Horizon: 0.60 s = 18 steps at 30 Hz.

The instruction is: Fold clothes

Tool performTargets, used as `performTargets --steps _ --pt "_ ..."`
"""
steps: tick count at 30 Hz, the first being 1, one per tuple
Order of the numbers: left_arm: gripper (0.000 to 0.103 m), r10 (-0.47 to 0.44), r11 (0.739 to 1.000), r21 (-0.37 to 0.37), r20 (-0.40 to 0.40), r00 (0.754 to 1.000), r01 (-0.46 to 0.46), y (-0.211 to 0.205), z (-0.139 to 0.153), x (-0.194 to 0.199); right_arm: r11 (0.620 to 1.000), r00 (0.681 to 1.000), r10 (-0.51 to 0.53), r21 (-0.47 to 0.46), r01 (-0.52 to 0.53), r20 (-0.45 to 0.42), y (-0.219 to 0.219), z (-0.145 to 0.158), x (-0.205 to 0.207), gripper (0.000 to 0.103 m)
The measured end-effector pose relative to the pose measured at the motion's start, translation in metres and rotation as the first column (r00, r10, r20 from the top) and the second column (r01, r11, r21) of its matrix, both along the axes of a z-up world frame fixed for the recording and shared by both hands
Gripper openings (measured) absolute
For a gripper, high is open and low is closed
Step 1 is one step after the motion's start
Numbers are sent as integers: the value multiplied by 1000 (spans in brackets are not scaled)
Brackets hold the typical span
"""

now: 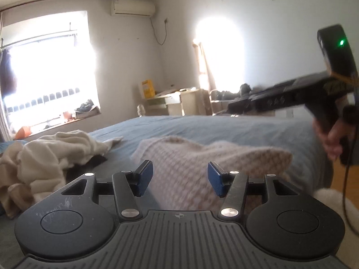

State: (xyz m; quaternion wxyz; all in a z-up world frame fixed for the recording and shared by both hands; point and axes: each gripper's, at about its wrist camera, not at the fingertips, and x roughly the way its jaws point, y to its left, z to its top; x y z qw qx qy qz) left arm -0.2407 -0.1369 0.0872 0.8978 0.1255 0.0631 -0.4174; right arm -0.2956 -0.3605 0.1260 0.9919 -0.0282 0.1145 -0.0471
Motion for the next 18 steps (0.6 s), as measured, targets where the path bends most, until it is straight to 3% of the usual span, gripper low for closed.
performTargets --steps 3,7,8,10,15,18 --pt "54 4 998 64 -58 998 0 -30 -15 19 999 996 18 40 -14 -90 -6 -24 23 39" --pt "58 -11 997 74 -193 981 26 -36 -43 36 993 964 8 113 23 -266 -26 -89 45 32" --pt "61 -16 997 73 -228 974 33 -37 -50 40 992 957 8 121 29 -291 -30 -104 48 32" --pt "67 -3 994 104 -199 980 24 -40 -59 39 996 964 1 85 23 -265 -26 -112 43 32" --pt "71 10 998 57 -249 969 5 -29 -59 46 999 940 14 43 1 -341 -24 -94 51 33" --pt "71 18 999 40 -250 968 -8 -25 -61 41 999 944 25 47 -11 -329 -27 -40 60 34"
